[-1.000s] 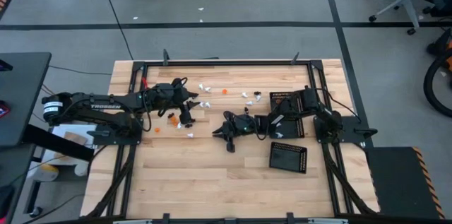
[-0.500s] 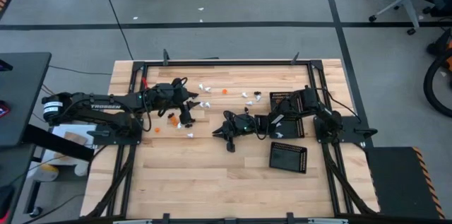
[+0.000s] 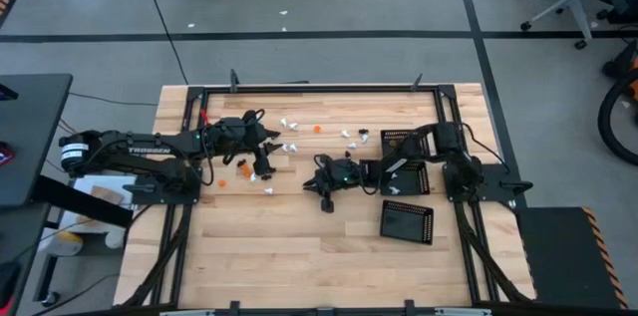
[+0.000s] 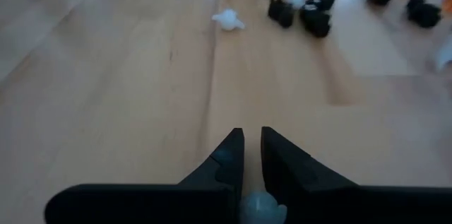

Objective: Sort Halloween decoration
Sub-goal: Put the white ghost toy into the center black bin

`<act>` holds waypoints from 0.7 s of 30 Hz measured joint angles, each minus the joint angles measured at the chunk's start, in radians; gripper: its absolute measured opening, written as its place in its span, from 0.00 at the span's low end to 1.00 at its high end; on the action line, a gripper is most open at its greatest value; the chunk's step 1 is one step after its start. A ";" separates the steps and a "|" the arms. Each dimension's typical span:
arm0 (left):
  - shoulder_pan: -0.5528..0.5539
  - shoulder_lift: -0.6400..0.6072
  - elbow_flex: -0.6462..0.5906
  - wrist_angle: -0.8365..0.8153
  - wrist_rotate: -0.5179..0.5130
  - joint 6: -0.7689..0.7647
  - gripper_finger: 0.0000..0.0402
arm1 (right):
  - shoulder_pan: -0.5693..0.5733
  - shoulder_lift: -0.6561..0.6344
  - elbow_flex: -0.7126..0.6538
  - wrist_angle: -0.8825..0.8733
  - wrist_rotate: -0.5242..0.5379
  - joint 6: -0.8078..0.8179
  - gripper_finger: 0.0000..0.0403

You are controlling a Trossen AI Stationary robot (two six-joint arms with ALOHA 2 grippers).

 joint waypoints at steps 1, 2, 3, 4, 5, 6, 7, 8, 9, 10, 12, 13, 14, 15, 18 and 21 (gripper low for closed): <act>0.000 0.000 0.000 0.000 0.000 0.000 0.39 | 0.000 -0.015 0.000 -0.022 0.003 -0.005 0.12; 0.000 0.000 0.000 0.000 0.000 0.000 0.39 | 0.000 -0.030 0.000 -0.039 0.011 -0.008 0.12; 0.000 0.000 0.000 0.000 0.000 0.000 0.39 | -0.001 -0.047 0.000 -0.066 0.018 -0.014 0.12; 0.000 0.000 0.000 0.000 0.000 0.000 0.39 | 0.000 -0.063 0.000 -0.086 0.024 -0.020 0.12; 0.000 0.000 0.000 0.000 0.000 0.000 0.39 | 0.000 -0.080 0.000 -0.108 0.027 -0.026 0.12; 0.000 0.000 0.000 0.000 0.000 0.000 0.39 | 0.000 -0.099 0.000 -0.132 0.027 -0.032 0.12; 0.000 0.000 0.000 0.000 0.000 0.000 0.39 | 0.000 -0.118 0.000 -0.162 0.027 -0.037 0.12; 0.000 0.000 0.000 0.000 0.000 0.000 0.39 | 0.000 -0.137 0.001 -0.196 0.027 -0.041 0.12; 0.000 0.000 0.000 0.000 0.000 0.000 0.39 | 0.000 -0.157 0.001 -0.237 0.027 -0.042 0.12; 0.000 0.000 0.000 0.000 0.000 0.000 0.39 | 0.000 -0.177 0.001 -0.281 0.027 -0.042 0.12; 0.000 0.000 0.000 0.000 0.000 0.000 0.39 | 0.000 -0.220 0.001 -0.369 0.027 -0.045 0.12; 0.000 0.000 0.000 0.000 0.000 0.000 0.39 | 0.000 -0.245 0.001 -0.412 0.027 -0.049 0.12; 0.000 0.000 0.000 0.000 0.000 0.000 0.39 | 0.000 -0.270 0.001 -0.459 0.027 -0.052 0.12; 0.000 0.000 0.000 0.000 0.000 0.000 0.39 | 0.001 -0.293 0.002 -0.502 0.027 -0.056 0.12; 0.000 0.000 0.000 0.000 0.000 0.000 0.39 | 0.006 -0.369 0.002 -0.664 0.024 -0.056 0.12; 0.000 0.000 0.000 0.000 0.000 0.000 0.39 | 0.015 -0.450 0.002 -0.817 0.023 -0.050 0.12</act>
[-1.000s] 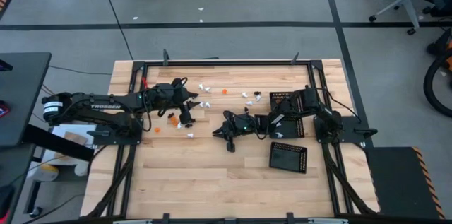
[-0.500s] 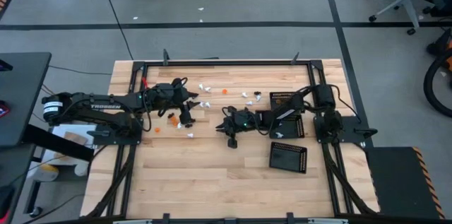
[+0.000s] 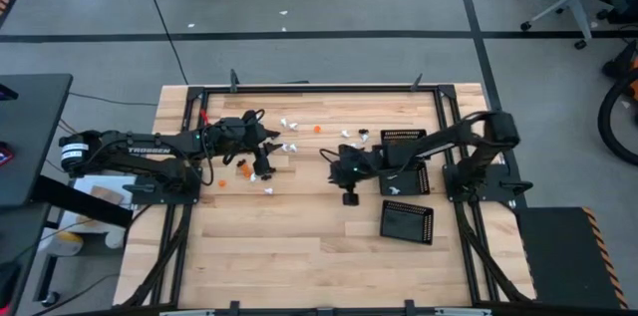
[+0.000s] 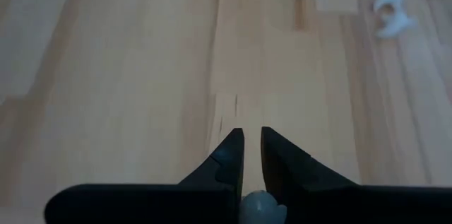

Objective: Sort Halloween decoration
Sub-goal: Put the white ghost toy into the center black bin

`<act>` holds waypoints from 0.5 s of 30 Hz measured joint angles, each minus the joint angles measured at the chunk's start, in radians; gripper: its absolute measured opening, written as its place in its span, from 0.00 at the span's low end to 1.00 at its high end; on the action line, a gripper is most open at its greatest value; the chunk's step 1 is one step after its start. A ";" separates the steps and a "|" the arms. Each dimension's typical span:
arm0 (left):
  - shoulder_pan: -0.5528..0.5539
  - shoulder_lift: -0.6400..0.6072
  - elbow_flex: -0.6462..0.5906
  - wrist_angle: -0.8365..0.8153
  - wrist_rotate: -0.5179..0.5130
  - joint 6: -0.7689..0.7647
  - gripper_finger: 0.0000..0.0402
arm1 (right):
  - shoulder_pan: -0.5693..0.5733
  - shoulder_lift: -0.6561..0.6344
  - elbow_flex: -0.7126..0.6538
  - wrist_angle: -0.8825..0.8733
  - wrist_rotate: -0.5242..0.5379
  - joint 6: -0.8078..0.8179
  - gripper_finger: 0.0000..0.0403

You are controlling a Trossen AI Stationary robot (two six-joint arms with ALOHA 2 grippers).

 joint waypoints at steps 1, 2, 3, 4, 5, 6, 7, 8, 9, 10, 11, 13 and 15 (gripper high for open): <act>0.000 0.000 0.000 0.000 0.000 0.000 0.39 | 0.003 -0.027 0.000 -0.045 0.000 0.005 0.12; 0.000 0.000 0.000 -0.001 0.000 0.000 0.39 | 0.005 -0.055 -0.006 -0.083 0.001 0.010 0.12; 0.000 0.000 0.000 0.000 0.000 0.000 0.39 | 0.006 -0.083 -0.015 -0.115 0.001 0.017 0.12; 0.000 0.000 0.000 -0.001 0.000 0.000 0.39 | 0.006 -0.114 -0.026 -0.148 0.001 0.026 0.12; 0.000 0.000 0.000 -0.004 0.000 0.000 0.39 | 0.006 -0.145 -0.040 -0.185 0.001 0.038 0.12; 0.000 0.000 0.000 -0.005 0.000 0.000 0.39 | 0.006 -0.177 -0.056 -0.212 0.001 0.054 0.12; 0.000 0.000 0.000 -0.005 0.000 0.000 0.39 | 0.006 -0.211 -0.072 -0.242 0.001 0.073 0.12; 0.000 0.000 0.000 -0.005 0.000 0.000 0.39 | 0.006 -0.246 -0.086 -0.274 0.001 0.091 0.12; 0.000 0.000 0.000 -0.005 0.000 0.000 0.39 | 0.006 -0.279 -0.098 -0.305 0.002 0.110 0.12; 0.000 0.000 0.000 -0.005 0.000 0.000 0.39 | 0.006 -0.310 -0.108 -0.337 0.002 0.131 0.12; 0.000 0.000 0.000 -0.005 0.000 0.000 0.39 | 0.006 -0.341 -0.118 -0.367 0.002 0.151 0.12; 0.000 0.000 0.000 -0.005 0.000 0.000 0.39 | 0.006 -0.394 -0.132 -0.420 -0.005 0.198 0.12; 0.000 0.000 0.000 -0.005 0.000 0.000 0.39 | 0.005 -0.435 -0.147 -0.477 -0.015 0.247 0.12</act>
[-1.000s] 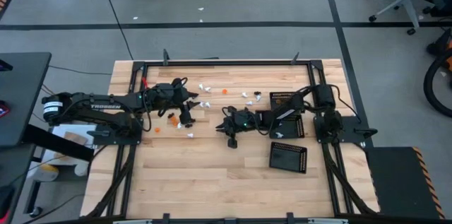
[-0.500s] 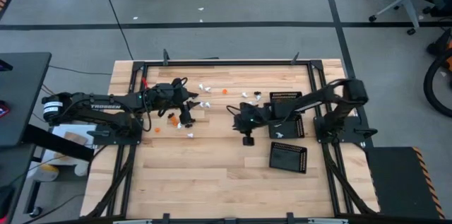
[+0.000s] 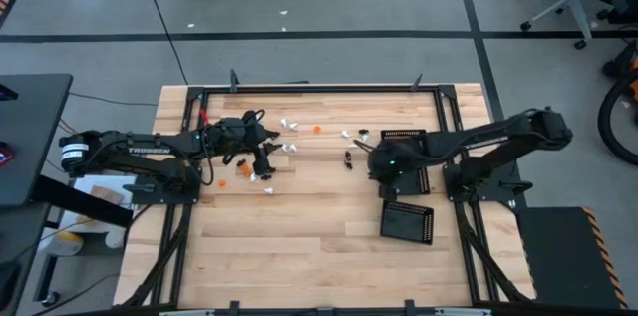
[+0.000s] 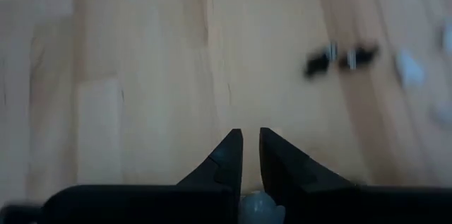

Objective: Sort Halloween decoration
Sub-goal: Put the white ghost toy into the center black bin, then put the black skeleton toy into the bottom black bin

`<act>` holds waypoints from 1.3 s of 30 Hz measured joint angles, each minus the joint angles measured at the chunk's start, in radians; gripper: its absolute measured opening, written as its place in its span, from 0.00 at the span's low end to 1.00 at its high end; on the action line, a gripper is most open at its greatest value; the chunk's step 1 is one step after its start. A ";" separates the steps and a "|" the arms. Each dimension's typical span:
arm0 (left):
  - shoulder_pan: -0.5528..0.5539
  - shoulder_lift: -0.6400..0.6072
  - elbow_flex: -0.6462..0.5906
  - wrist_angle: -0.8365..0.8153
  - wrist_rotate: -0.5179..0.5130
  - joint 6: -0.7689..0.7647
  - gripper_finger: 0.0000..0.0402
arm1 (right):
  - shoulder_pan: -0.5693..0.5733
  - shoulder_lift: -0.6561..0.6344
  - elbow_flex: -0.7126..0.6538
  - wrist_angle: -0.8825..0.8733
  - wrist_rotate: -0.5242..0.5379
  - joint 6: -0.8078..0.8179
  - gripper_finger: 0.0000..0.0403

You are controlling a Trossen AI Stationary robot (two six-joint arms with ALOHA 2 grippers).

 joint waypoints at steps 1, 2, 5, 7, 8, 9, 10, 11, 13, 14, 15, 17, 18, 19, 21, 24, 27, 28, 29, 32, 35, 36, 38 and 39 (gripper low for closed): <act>0.000 0.000 0.000 0.000 0.000 0.000 0.39 | -0.001 -0.014 -0.007 -0.031 -0.003 0.027 0.12; 0.000 0.000 0.000 0.000 0.000 0.000 0.39 | -0.003 -0.024 -0.014 -0.064 -0.004 0.053 0.12; 0.000 0.000 0.000 0.000 0.000 0.000 0.39 | -0.011 -0.035 -0.037 -0.124 -0.010 0.121 0.12; 0.000 0.000 0.000 0.000 0.000 0.000 0.39 | -0.017 -0.035 -0.059 -0.127 -0.010 0.145 0.14; 0.000 0.000 0.000 0.000 0.000 -0.001 0.39 | -0.022 -0.032 -0.069 -0.127 -0.011 0.154 0.15; 0.000 0.000 0.000 0.000 0.000 -0.006 0.39 | -0.028 -0.029 -0.077 -0.126 -0.011 0.165 0.16; 0.000 0.000 0.000 0.000 0.000 -0.008 0.39 | -0.034 -0.028 -0.084 -0.132 -0.011 0.174 0.18; 0.000 0.000 0.000 0.000 0.000 -0.009 0.39 | -0.040 -0.028 -0.090 -0.143 -0.011 0.179 0.20; 0.000 0.000 0.000 0.000 0.000 -0.009 0.39 | -0.050 -0.028 -0.094 -0.152 -0.013 0.178 0.24; 0.000 0.000 0.000 0.000 0.000 -0.009 0.39 | -0.056 -0.029 -0.094 -0.152 -0.020 0.174 0.25; 0.000 0.000 0.000 0.000 0.000 -0.009 0.39 | -0.061 -0.029 -0.090 -0.153 -0.035 0.167 0.27; 0.000 0.000 0.000 0.000 0.000 -0.009 0.39 | -0.074 -0.029 -0.069 -0.152 -0.065 0.145 0.29; 0.000 0.000 0.000 0.000 0.000 -0.009 0.39 | -0.079 -0.029 -0.056 -0.141 -0.069 0.137 0.30; 0.000 0.000 0.000 0.000 0.000 -0.009 0.39 | -0.082 -0.029 -0.040 -0.126 -0.060 0.129 0.30; 0.000 0.000 0.000 0.001 0.000 -0.009 0.39 | -0.086 -0.029 -0.012 -0.075 -0.002 0.120 0.30; 0.000 0.000 0.000 0.002 0.000 -0.009 0.39 | -0.087 -0.026 -0.004 0.094 0.094 0.079 0.29; 0.000 0.000 0.000 0.005 0.000 -0.009 0.39 | -0.091 0.015 -0.027 0.315 0.122 0.040 0.29; 0.000 0.000 0.000 0.005 0.000 -0.009 0.39 | -0.093 0.041 -0.034 0.373 0.125 0.040 0.29; 0.000 0.000 0.000 0.004 0.000 -0.009 0.39 | -0.097 0.073 -0.036 0.415 0.125 0.046 0.29; 0.000 0.000 0.000 0.004 0.000 -0.008 0.39 | -0.108 0.173 -0.011 0.432 0.110 0.077 0.31; 0.000 0.000 0.000 0.006 0.000 -0.008 0.39 | -0.118 0.267 0.080 0.333 0.086 0.083 0.34; 0.000 0.000 0.000 0.006 0.000 -0.008 0.39 | -0.120 0.298 0.119 0.282 0.087 0.080 0.36; 0.000 0.000 0.000 0.006 0.000 -0.008 0.39 | -0.132 0.354 0.185 0.177 0.091 0.076 0.39; 0.000 0.000 0.000 0.006 0.000 -0.008 0.39 | -0.140 0.381 0.214 0.132 0.092 0.075 0.41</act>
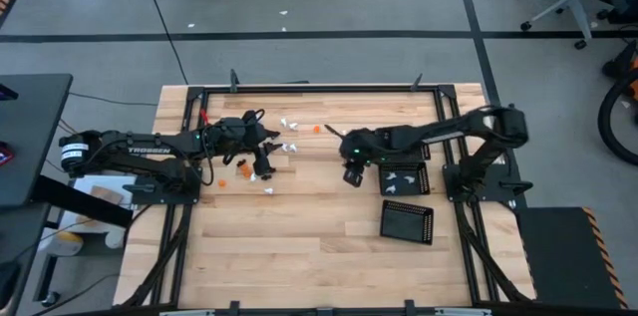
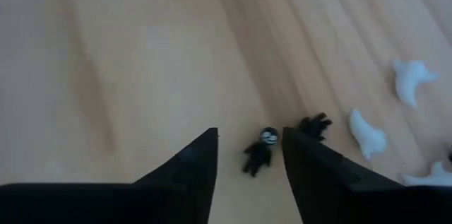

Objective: Sort Halloween decoration
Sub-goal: Put the black skeleton toy into the bottom black bin

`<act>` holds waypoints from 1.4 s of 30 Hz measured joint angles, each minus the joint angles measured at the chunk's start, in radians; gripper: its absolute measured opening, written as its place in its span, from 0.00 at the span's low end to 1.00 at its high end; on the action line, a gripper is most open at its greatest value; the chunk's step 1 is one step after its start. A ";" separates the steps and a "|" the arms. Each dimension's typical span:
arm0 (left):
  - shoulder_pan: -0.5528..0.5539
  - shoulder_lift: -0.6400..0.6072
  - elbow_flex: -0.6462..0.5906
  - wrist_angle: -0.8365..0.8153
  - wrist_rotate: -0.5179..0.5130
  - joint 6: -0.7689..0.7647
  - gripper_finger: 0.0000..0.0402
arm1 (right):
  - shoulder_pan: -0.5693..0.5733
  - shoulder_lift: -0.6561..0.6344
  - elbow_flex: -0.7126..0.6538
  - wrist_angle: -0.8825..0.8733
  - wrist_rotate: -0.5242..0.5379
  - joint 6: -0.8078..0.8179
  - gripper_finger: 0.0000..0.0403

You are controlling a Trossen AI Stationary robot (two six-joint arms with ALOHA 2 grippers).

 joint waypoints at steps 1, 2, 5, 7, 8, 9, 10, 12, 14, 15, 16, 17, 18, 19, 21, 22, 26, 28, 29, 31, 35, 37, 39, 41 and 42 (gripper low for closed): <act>0.000 0.000 0.000 0.000 0.000 0.000 0.39 | -0.009 0.025 0.024 -0.028 -0.001 0.000 0.43; 0.000 0.000 0.000 0.000 0.000 0.000 0.39 | -0.016 0.050 0.047 -0.052 -0.001 0.000 0.45; 0.000 0.000 0.000 -0.003 0.000 0.000 0.39 | -0.032 0.115 0.096 -0.107 -0.005 -0.001 0.50; 0.000 0.000 0.000 -0.005 0.000 -0.007 0.39 | -0.038 0.151 0.115 -0.133 -0.023 -0.007 0.53; 0.000 0.000 0.000 -0.006 0.000 -0.010 0.39 | -0.040 0.166 0.123 -0.142 -0.033 -0.007 0.54; 0.000 0.000 0.000 -0.006 0.000 -0.011 0.39 | -0.042 0.180 0.130 -0.148 -0.039 -0.008 0.54; 0.000 0.000 0.000 -0.006 0.000 -0.011 0.39 | -0.044 0.195 0.137 -0.156 -0.044 -0.009 0.54; 0.000 0.000 0.000 -0.006 0.000 -0.013 0.39 | -0.047 0.212 0.148 -0.173 -0.047 -0.010 0.53; 0.000 0.000 0.000 -0.006 0.000 -0.013 0.39 | -0.050 0.223 0.154 -0.179 -0.042 -0.013 0.51; 0.000 0.000 0.000 -0.006 0.000 -0.013 0.39 | -0.051 0.224 0.154 -0.180 -0.042 -0.018 0.49; 0.000 0.000 0.000 -0.006 0.000 -0.013 0.39 | -0.054 0.224 0.154 -0.181 -0.042 -0.028 0.47; 0.000 0.000 0.000 -0.006 0.000 -0.013 0.39 | -0.056 0.225 0.154 -0.181 -0.042 -0.035 0.44; 0.000 0.000 0.000 -0.006 0.000 -0.013 0.39 | -0.057 0.224 0.154 -0.183 -0.042 -0.038 0.41; 0.000 0.000 0.000 -0.006 0.000 -0.013 0.39 | -0.059 0.222 0.153 -0.186 -0.046 -0.043 0.38; 0.000 0.000 0.000 -0.006 0.000 -0.013 0.39 | -0.065 0.221 0.153 -0.191 -0.063 -0.056 0.31; 0.000 0.000 0.000 -0.006 0.000 -0.014 0.39 | -0.068 0.221 0.153 -0.195 -0.076 -0.061 0.28; 0.000 0.000 0.000 -0.006 0.000 -0.014 0.39 | -0.060 0.220 0.152 -0.222 -0.132 -0.088 0.15; 0.000 0.000 0.000 -0.007 0.000 -0.014 0.39 | -0.057 0.211 0.152 -0.233 -0.128 -0.103 0.10; 0.000 0.000 0.000 -0.007 0.000 -0.014 0.39 | -0.059 0.203 0.150 -0.235 -0.130 -0.109 0.08; 0.000 0.000 0.000 -0.007 0.000 -0.015 0.39 | -0.061 0.183 0.147 -0.249 -0.132 -0.112 0.04; 0.000 0.000 0.000 -0.007 0.000 -0.016 0.39 | -0.062 0.123 0.147 -0.259 -0.126 -0.114 0.01; -0.001 0.000 0.000 -0.007 0.000 -0.017 0.39 | -0.062 0.101 0.147 -0.273 -0.128 -0.114 0.01; -0.001 0.000 0.000 -0.007 0.000 -0.017 0.39 | -0.063 0.086 0.146 -0.275 -0.134 -0.114 0.02; -0.001 0.000 0.000 -0.007 0.000 -0.018 0.39 | -0.055 0.081 0.147 -0.273 -0.134 -0.131 0.03; -0.001 0.000 0.000 -0.007 0.000 -0.018 0.39 | -0.048 0.084 0.147 -0.272 -0.133 -0.157 0.04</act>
